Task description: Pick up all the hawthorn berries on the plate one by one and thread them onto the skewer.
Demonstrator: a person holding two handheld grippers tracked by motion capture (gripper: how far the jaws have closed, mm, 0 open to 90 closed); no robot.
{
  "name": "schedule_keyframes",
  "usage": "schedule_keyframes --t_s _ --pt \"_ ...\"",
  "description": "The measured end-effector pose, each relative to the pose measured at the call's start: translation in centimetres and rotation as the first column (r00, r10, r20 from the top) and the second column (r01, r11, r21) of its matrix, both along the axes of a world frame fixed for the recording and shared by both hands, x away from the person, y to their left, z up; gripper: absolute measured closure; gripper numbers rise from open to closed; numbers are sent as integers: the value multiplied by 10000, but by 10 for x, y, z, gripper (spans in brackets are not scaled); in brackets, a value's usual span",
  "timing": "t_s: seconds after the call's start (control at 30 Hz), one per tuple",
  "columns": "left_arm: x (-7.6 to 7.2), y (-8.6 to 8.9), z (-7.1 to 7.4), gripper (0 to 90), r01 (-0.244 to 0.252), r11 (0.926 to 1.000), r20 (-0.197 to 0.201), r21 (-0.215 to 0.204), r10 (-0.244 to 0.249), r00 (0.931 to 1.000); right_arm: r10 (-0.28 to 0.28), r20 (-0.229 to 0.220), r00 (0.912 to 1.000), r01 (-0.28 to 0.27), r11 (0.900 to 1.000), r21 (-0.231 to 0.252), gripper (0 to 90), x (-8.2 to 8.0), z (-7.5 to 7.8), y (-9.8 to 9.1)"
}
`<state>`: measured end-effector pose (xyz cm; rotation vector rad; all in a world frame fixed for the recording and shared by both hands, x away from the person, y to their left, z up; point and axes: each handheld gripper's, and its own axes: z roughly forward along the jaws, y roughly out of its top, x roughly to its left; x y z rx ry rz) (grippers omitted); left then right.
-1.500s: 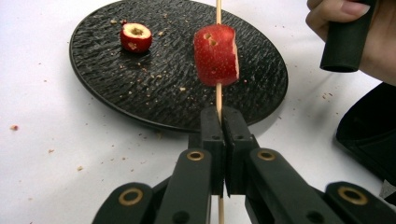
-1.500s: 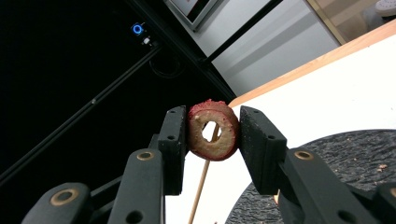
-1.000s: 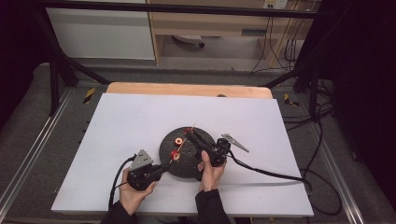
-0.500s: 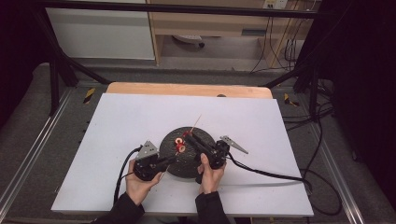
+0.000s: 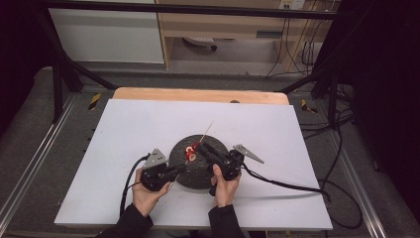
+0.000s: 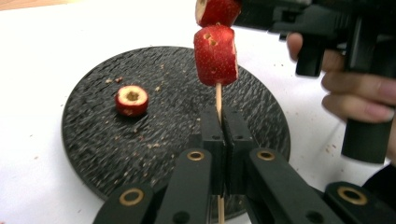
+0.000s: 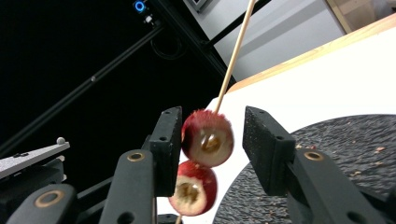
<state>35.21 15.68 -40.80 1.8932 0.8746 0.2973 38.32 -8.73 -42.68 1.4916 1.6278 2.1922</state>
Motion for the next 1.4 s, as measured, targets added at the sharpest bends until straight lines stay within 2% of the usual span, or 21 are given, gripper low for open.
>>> schedule_keyframes --t_s 0.17,0.27,0.3,0.33,0.4,0.47,0.53,0.67,0.8,0.93,0.97,1.03,1.1,1.17,1.37,1.4 --pt "-2 12 0 887 -25 9999 -21 99 25 10000 77 166 9998 -65 9974 -716 474 1 8 -7" --pt "-5 26 -2 886 16 9992 -6 388 -16 10000 145 108 9998 -129 9909 -1339 394 3 10 -12" --pt "-5 26 -2 886 16 9992 -6 388 -16 10000 145 108 9998 -129 9909 -1339 394 3 10 -12" --pt "-7 34 -2 886 31 9987 -45 517 -28 10000 291 27 9996 -282 9829 -1822 317 6 9 -17" --pt "-8 41 -3 885 46 9985 -105 550 -40 9999 320 -34 9995 -320 9728 -2295 287 8 9 -20" --pt "-10 48 -5 885 45 9978 -142 657 -36 9999 392 -104 9992 -405 9585 -2822 237 9 8 -22" --pt "-12 54 -7 885 92 9967 -209 803 -76 9998 560 -357 9978 -646 9433 -3257 183 11 7 -23" --pt "-16 68 -10 885 28 9953 -244 966 -5 9997 942 -638 9935 -1118 9120 -3946 119 15 4 -24" --pt "-19 81 -12 885 18 9955 -367 947 17 9993 1210 -807 9894 -1448 8732 -4653 76 17 2 -26" --pt "-22 93 -15 884 -50 9952 -467 975 96 9989 1454 -1019 9841 -1772 8436 -5070 49 19 2 -28" --pt "-23 97 -16 884 -70 9952 -500 978 119 9987 1483 -1115 9826 -1848 8337 -5203 43 19 3 -27" --pt "-24 103 -18 884 -95 9955 -523 947 145 9985 1587 -1213 9798 -1995 8080 -5543 37 20 5 -26" --pt "-25 106 -19 884 -82 9959 -544 898 131 9984 1703 -1317 9766 -2152 7877 -5772 35 21 7 -24" --pt "-27 113 -21 884 -158 9952 -545 967 212 9983 1782 -1401 9740 -2267 7777 -5863 36 23 10 -22" --pt "-29 118 -22 884 -218 9939 -483 1085 272 9985 2027 -1536 9671 -2538 7308 -6336 40 30 20 -10" --pt "-29 118 -22 884 -220 9935 -456 1116 272 9986 2051 -1558 9663 -2569 7260 -6379 41 31 21 -7"
